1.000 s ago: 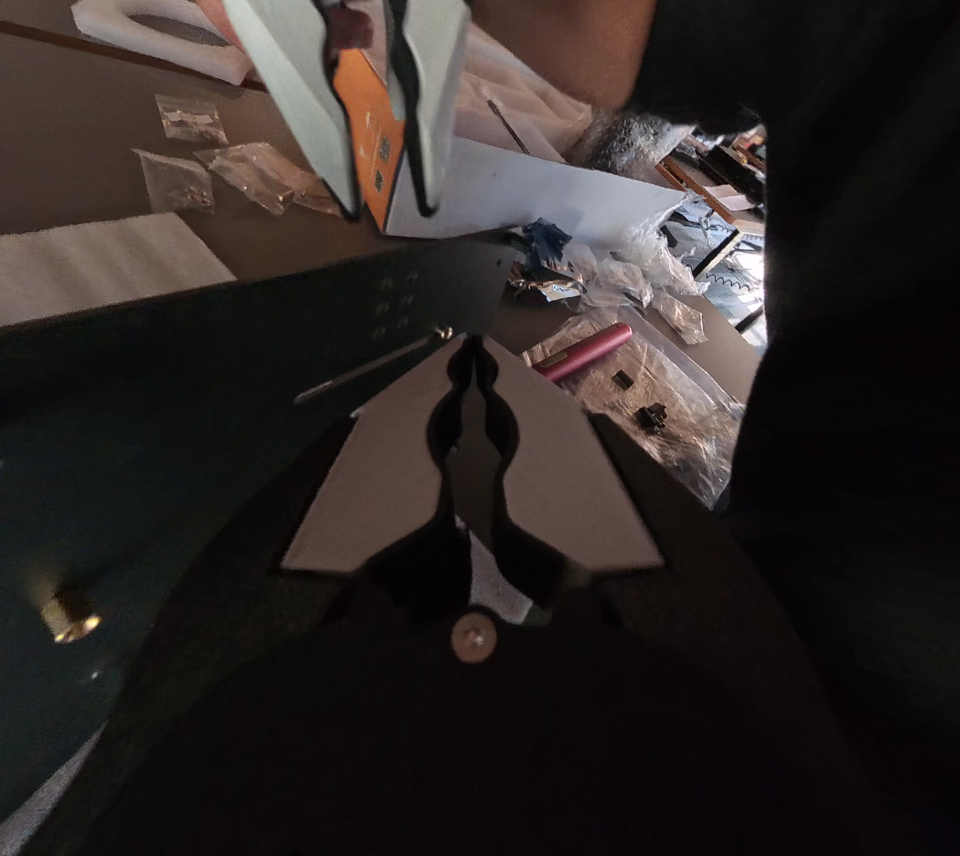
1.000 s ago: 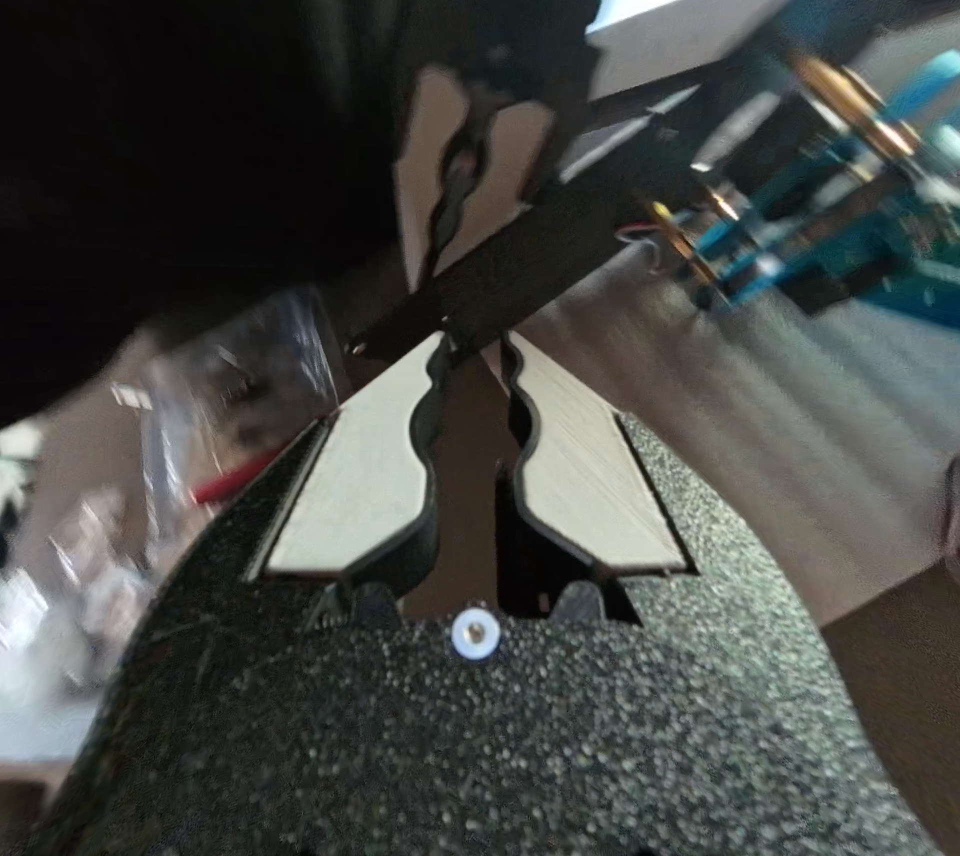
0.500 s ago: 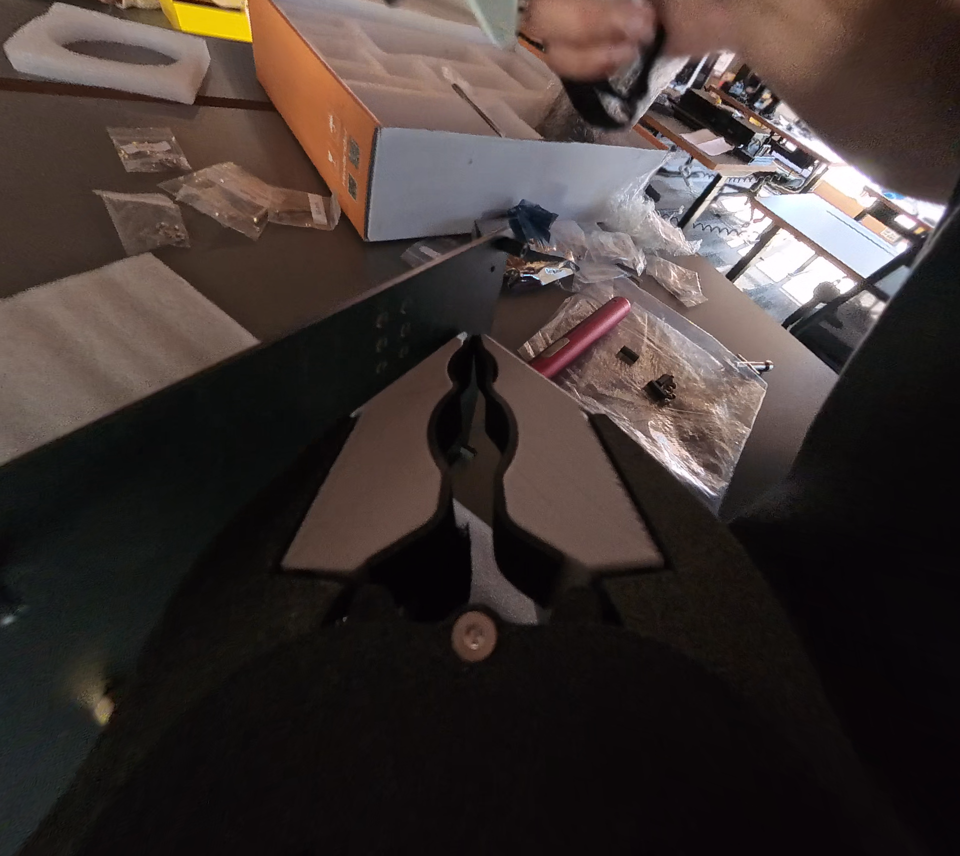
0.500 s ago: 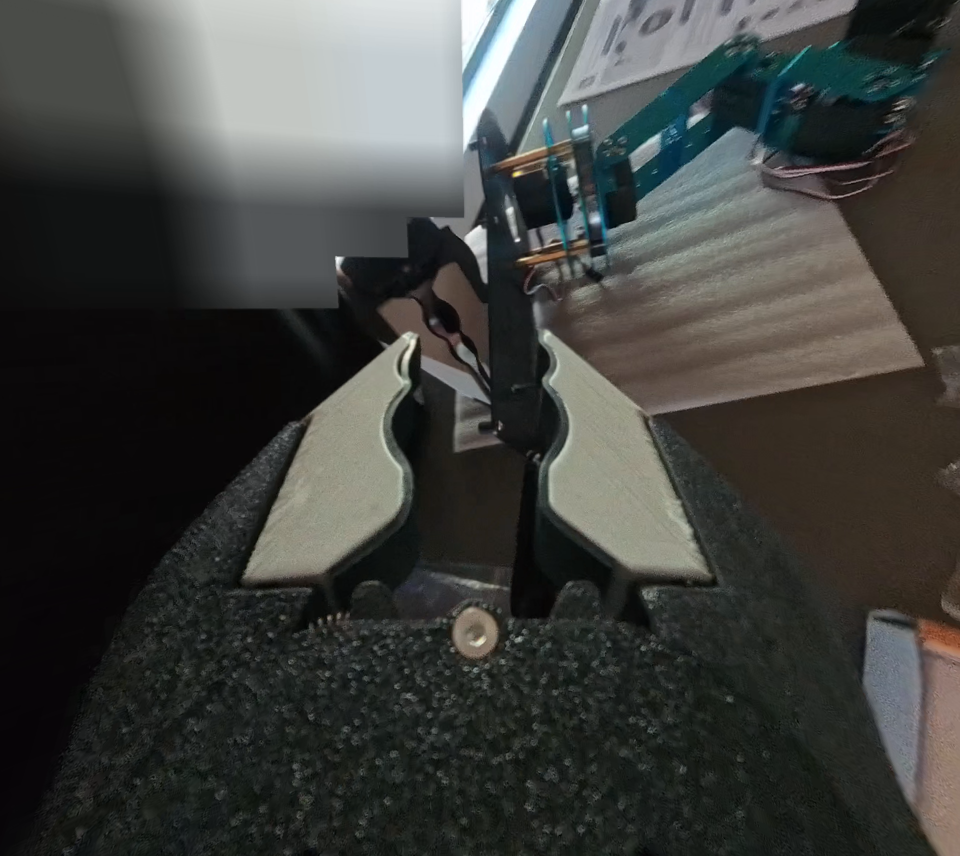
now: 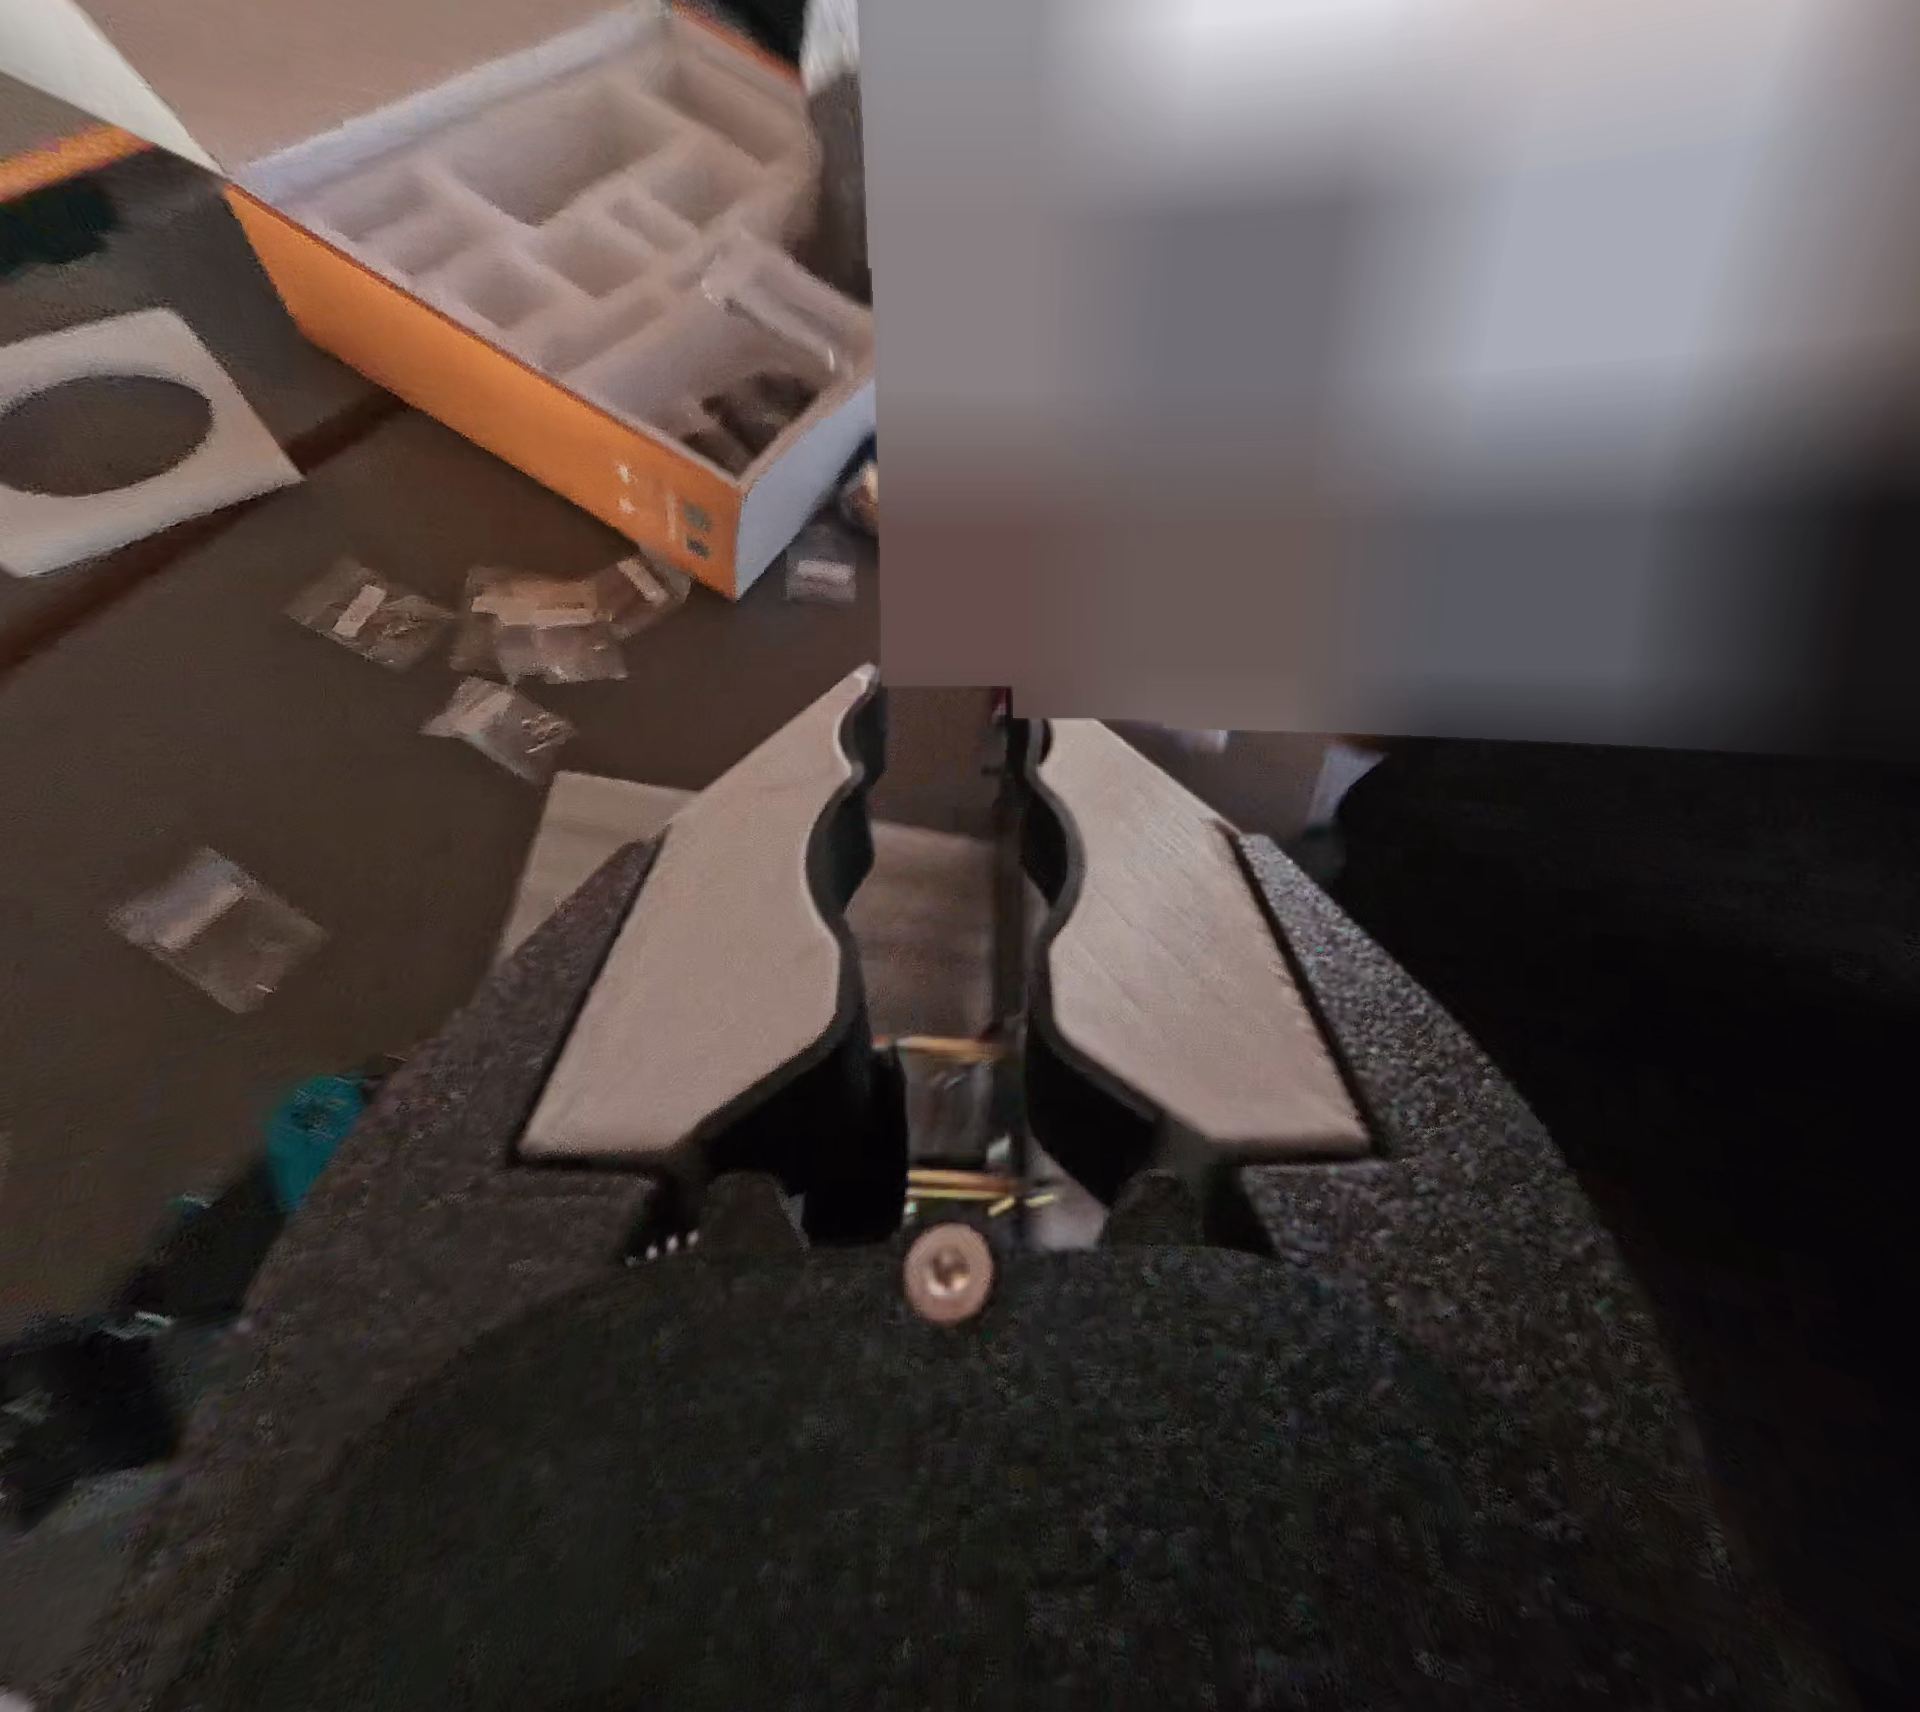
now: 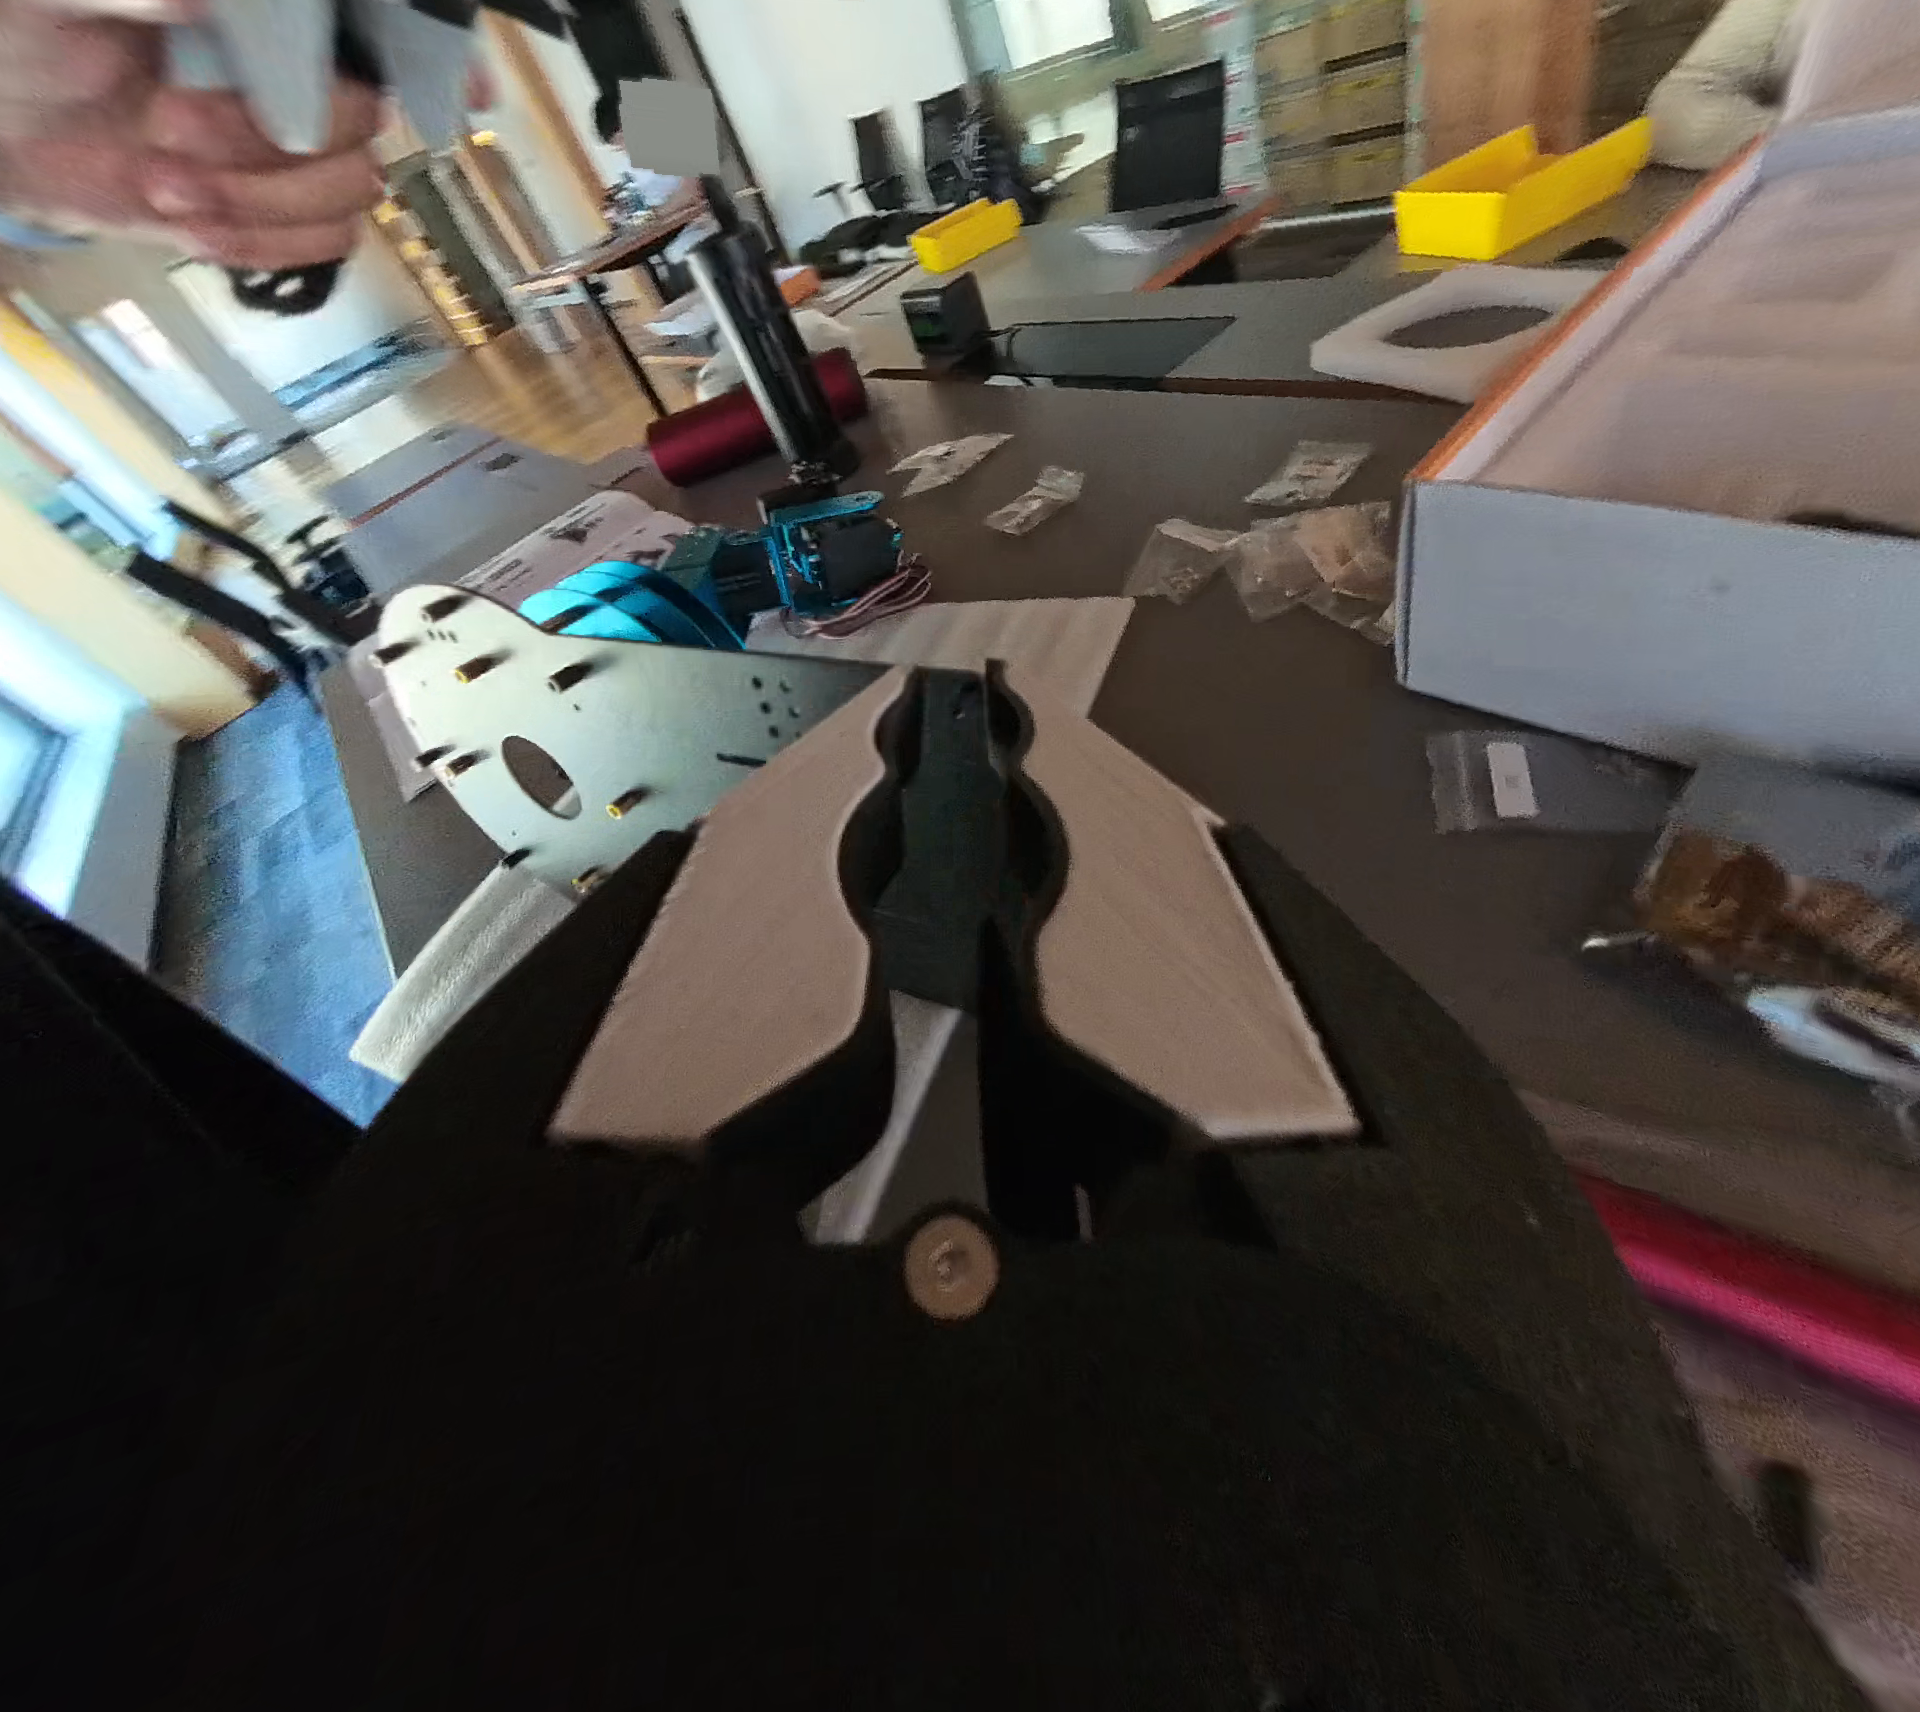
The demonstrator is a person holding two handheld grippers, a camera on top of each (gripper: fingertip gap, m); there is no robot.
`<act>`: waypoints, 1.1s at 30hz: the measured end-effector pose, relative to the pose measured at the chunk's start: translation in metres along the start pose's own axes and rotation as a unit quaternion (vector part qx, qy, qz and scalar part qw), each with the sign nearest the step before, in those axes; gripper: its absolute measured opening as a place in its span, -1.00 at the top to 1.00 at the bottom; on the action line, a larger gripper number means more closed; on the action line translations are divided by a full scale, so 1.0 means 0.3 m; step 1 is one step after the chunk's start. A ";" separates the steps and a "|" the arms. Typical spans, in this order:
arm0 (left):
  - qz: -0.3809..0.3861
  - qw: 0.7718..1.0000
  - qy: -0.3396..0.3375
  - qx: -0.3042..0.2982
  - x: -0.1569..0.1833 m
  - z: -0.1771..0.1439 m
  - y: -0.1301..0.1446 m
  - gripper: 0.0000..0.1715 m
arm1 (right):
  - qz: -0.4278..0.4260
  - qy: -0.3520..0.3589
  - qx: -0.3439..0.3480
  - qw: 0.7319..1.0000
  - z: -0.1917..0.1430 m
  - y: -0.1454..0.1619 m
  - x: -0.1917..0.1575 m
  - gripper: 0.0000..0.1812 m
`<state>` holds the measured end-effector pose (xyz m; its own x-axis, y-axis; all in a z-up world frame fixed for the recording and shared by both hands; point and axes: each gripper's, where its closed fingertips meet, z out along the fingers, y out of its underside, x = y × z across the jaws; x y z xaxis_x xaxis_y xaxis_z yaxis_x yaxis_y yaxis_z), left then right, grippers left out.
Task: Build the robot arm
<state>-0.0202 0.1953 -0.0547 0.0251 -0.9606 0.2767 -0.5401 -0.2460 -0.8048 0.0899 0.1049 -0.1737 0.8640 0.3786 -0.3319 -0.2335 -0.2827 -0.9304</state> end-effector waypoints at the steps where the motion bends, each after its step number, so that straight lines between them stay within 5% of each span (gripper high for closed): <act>1: 0.025 0.998 0.039 -0.049 -0.038 0.053 0.022 0.76 | 0.003 0.014 0.003 1.000 0.012 0.018 -0.024 0.90; 4: 0.102 0.957 0.196 -0.189 -0.072 0.233 0.170 0.81 | 0.009 0.064 -0.025 0.998 0.079 0.106 -0.082 1.00; 7: 0.229 0.899 0.285 -0.241 -0.123 0.401 0.312 0.81 | 0.005 0.171 -0.020 0.985 0.102 0.145 -0.062 1.00; 12: 0.130 0.835 0.448 -0.293 -0.061 0.536 0.364 0.72 | -0.023 0.224 -0.004 0.974 0.143 0.151 -0.069 0.88; 16: 0.153 0.772 0.521 -0.330 -0.007 0.520 0.430 0.73 | -0.027 0.256 -0.011 0.966 0.127 0.161 -0.059 0.97; 26: 0.293 0.734 0.548 -0.274 0.050 0.541 0.448 0.85 | -0.004 0.258 -0.007 0.966 0.138 0.186 -0.057 0.97; 33: 0.296 0.719 0.572 -0.260 0.050 0.506 0.425 0.78 | 0.003 0.280 -0.008 0.960 0.130 0.191 -0.047 0.99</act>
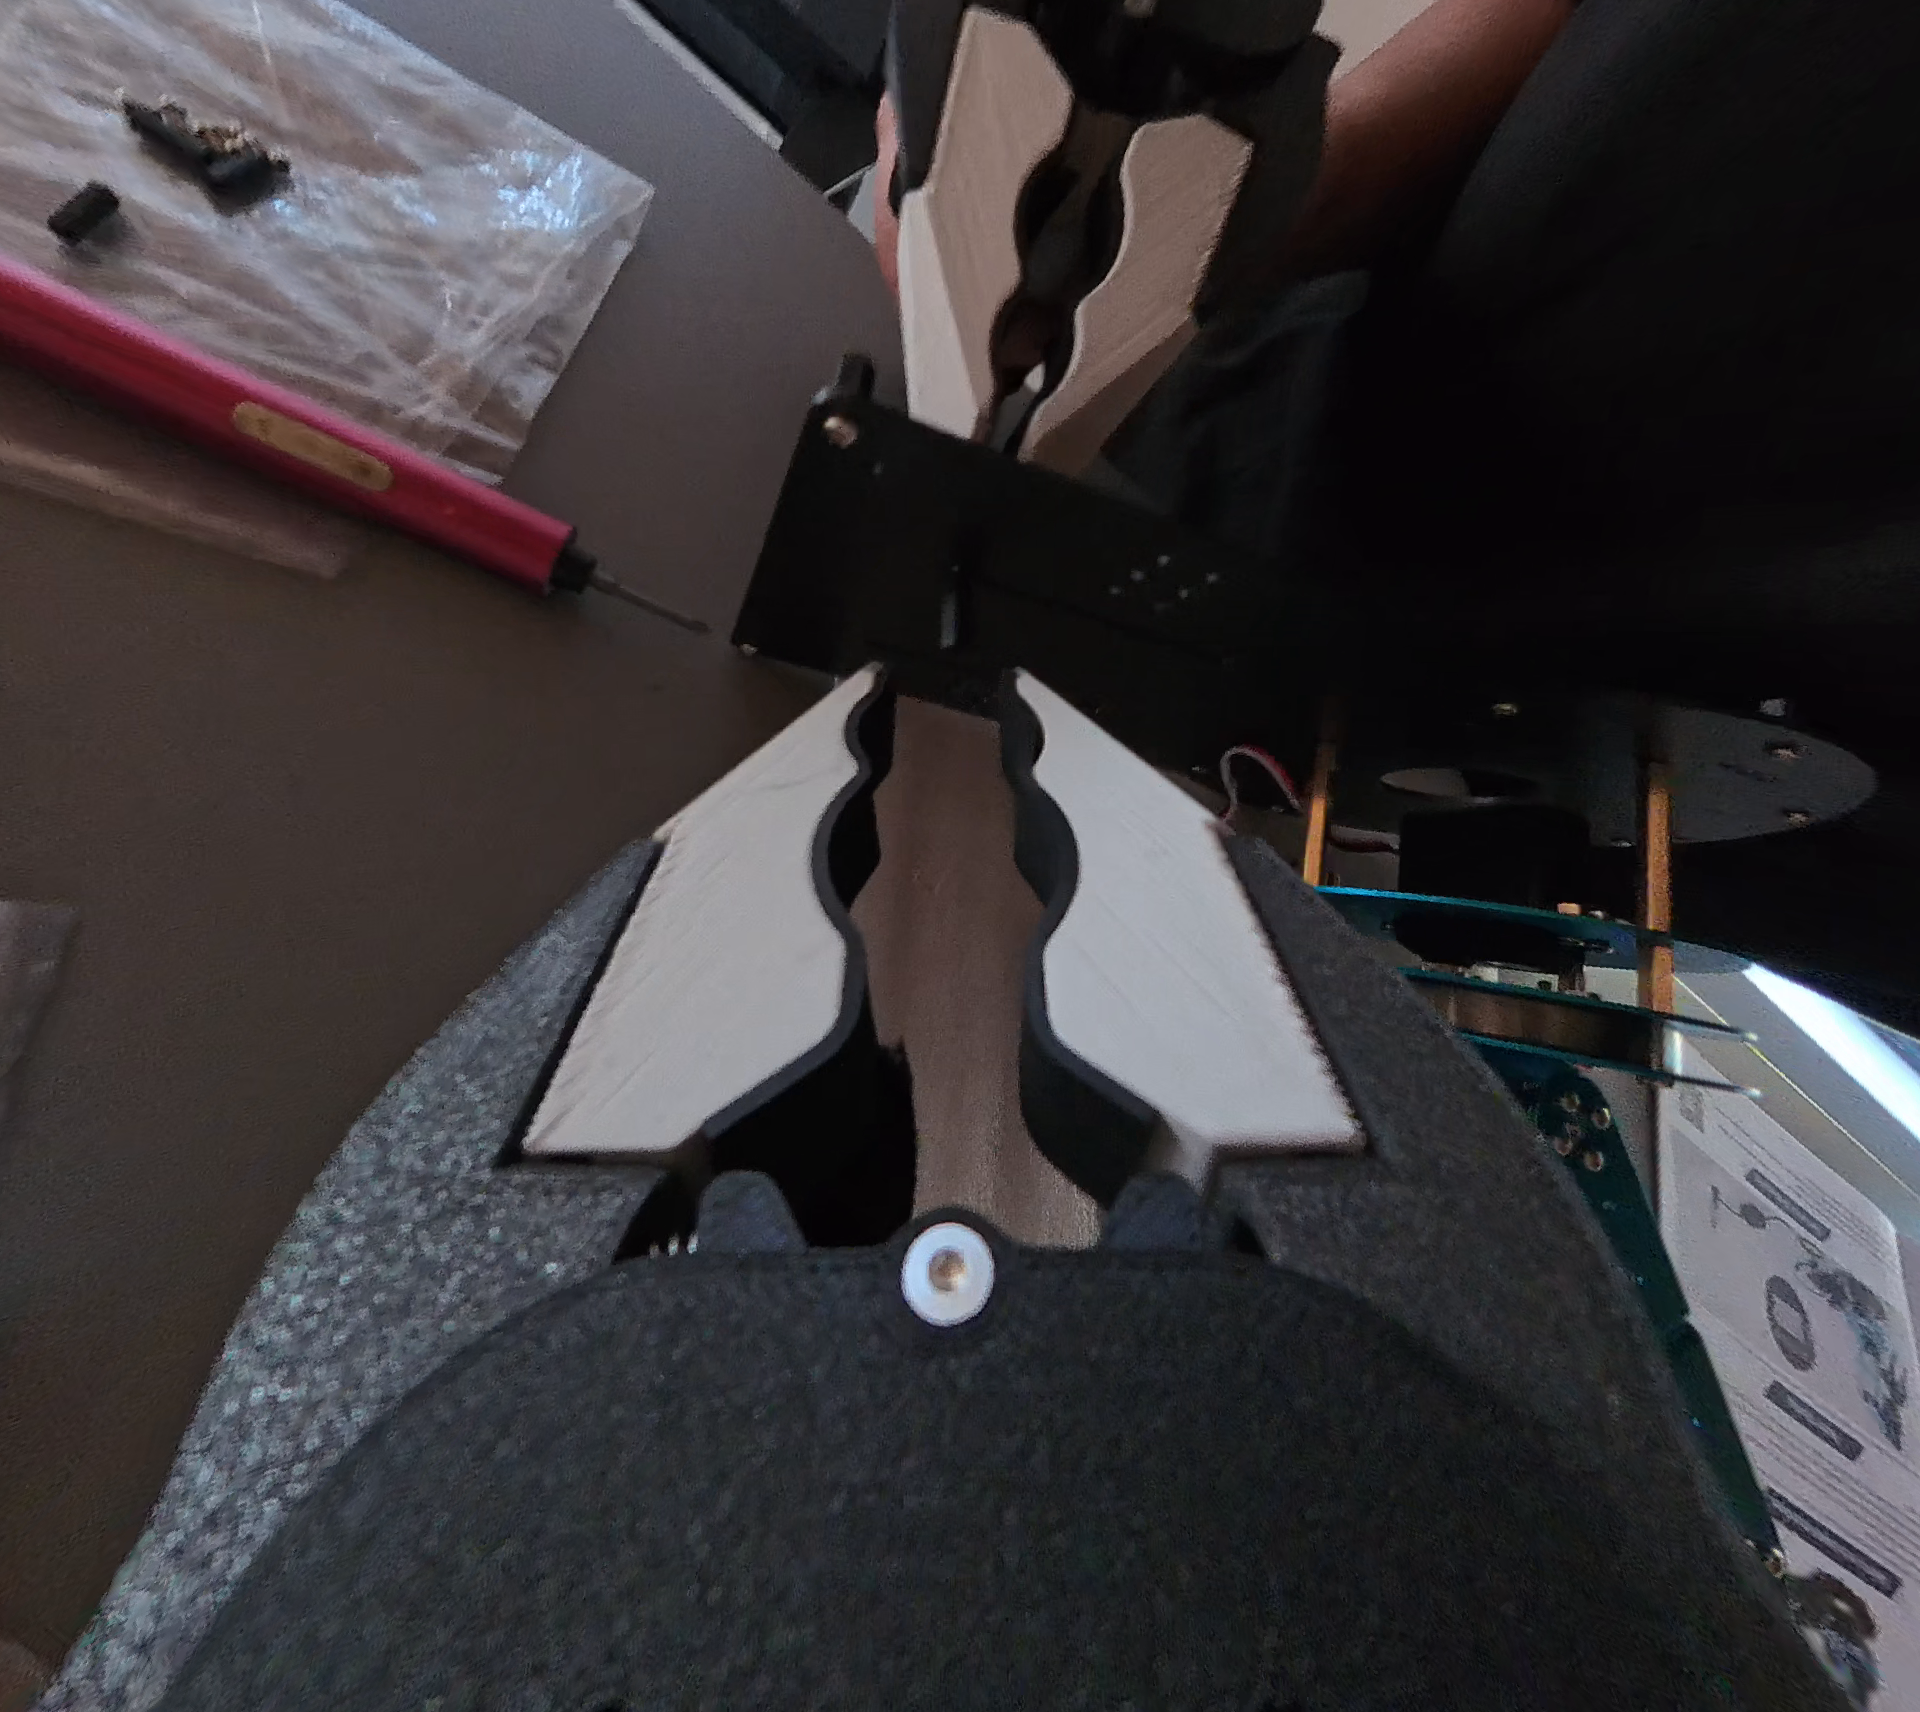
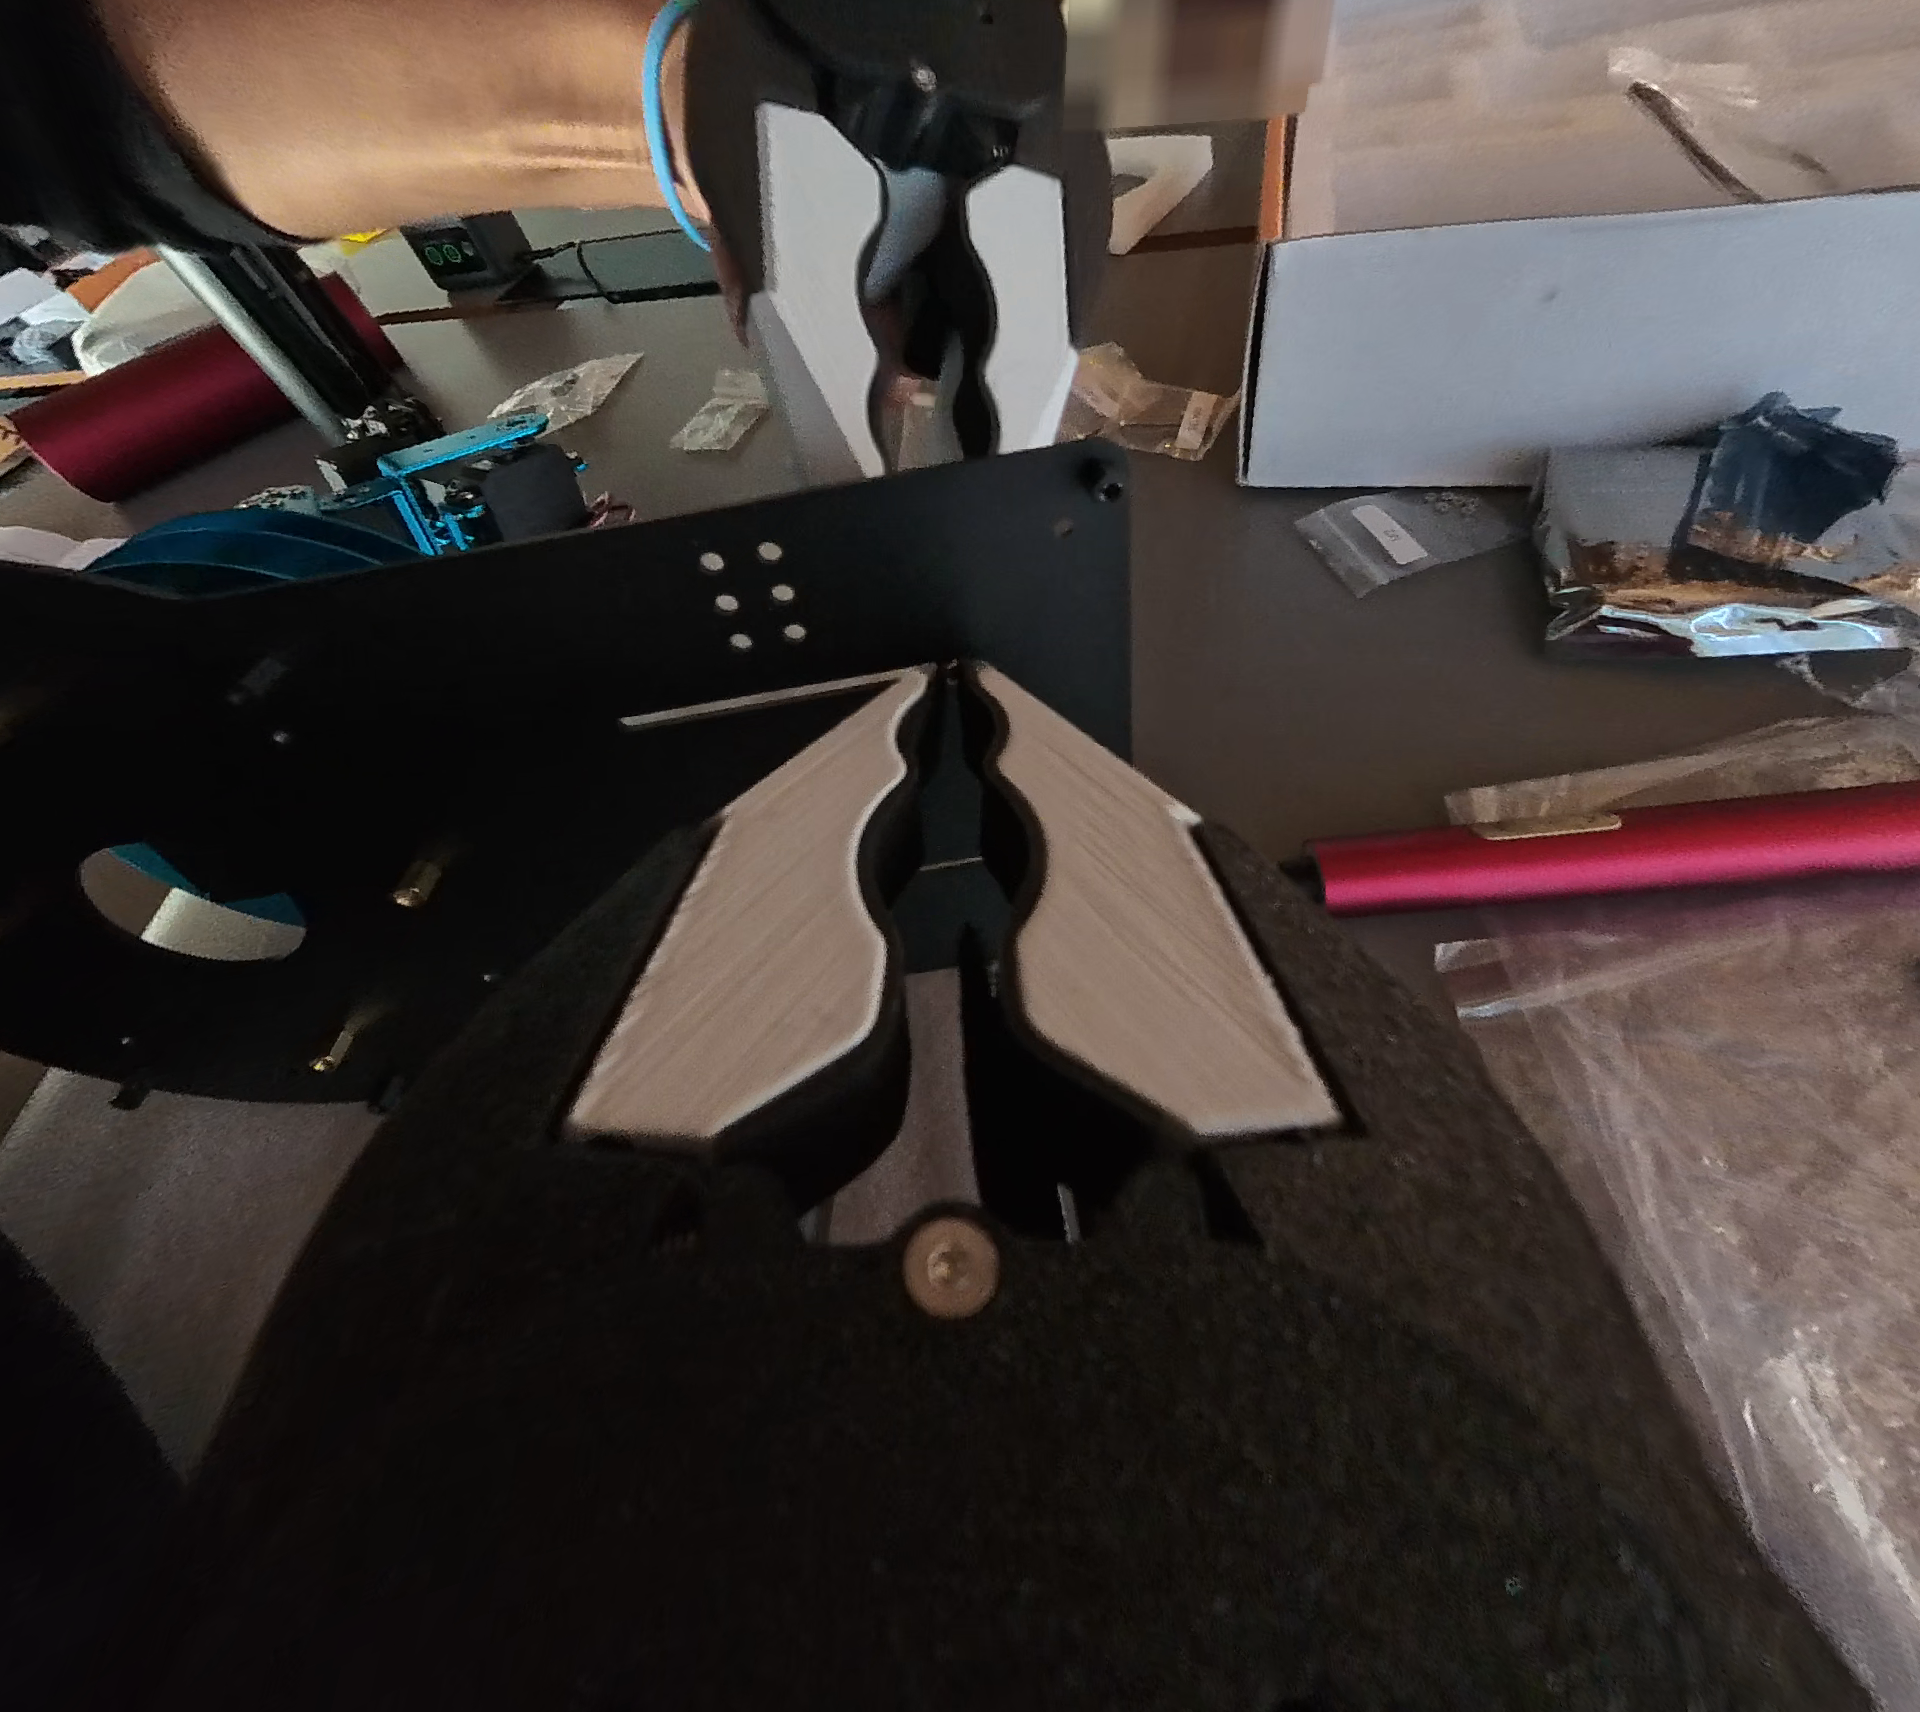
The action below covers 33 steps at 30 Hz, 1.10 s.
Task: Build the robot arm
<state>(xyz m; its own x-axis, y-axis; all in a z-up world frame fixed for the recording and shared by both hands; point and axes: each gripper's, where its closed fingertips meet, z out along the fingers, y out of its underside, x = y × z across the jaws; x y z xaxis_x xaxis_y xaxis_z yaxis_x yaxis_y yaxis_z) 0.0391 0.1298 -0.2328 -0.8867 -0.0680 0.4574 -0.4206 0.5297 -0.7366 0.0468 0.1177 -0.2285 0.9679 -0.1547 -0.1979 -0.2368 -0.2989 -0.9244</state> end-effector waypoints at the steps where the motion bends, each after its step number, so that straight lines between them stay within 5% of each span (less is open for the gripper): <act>1: 0.007 1.000 0.001 0.006 0.004 0.004 -0.012 0.78 | 0.002 0.005 0.002 1.000 -0.002 0.000 0.003 1.00; 7: 0.029 0.999 -0.001 -0.018 -0.005 0.048 -0.022 0.94 | 0.011 0.006 0.002 1.000 -0.001 0.004 0.002 1.00; 13: 0.160 0.982 -0.094 -0.041 -0.013 0.048 -0.025 0.95 | 0.046 -0.007 -0.002 0.999 -0.002 0.004 0.002 1.00; 16: 0.263 0.947 -0.171 -0.068 -0.022 0.048 -0.026 0.95 | 0.081 -0.017 -0.006 0.997 -0.002 0.004 0.000 0.99; 20: 0.406 0.865 -0.277 -0.105 -0.039 0.049 -0.030 0.97 | 0.145 -0.037 -0.006 0.989 -0.004 0.000 -0.002 1.00; 22: 0.437 0.841 -0.297 -0.112 -0.051 0.056 -0.029 0.96 | 0.166 -0.046 -0.001 0.985 -0.004 -0.004 -0.006 1.00; 28: 0.388 0.876 -0.251 -0.136 -0.043 0.059 -0.018 0.89 | 0.153 -0.040 -0.002 0.987 0.001 -0.004 -0.002 1.00; 33: 0.281 0.933 -0.177 -0.141 -0.041 -0.004 0.023 0.76 | 0.146 -0.043 -0.006 0.988 0.002 -0.004 -0.001 1.00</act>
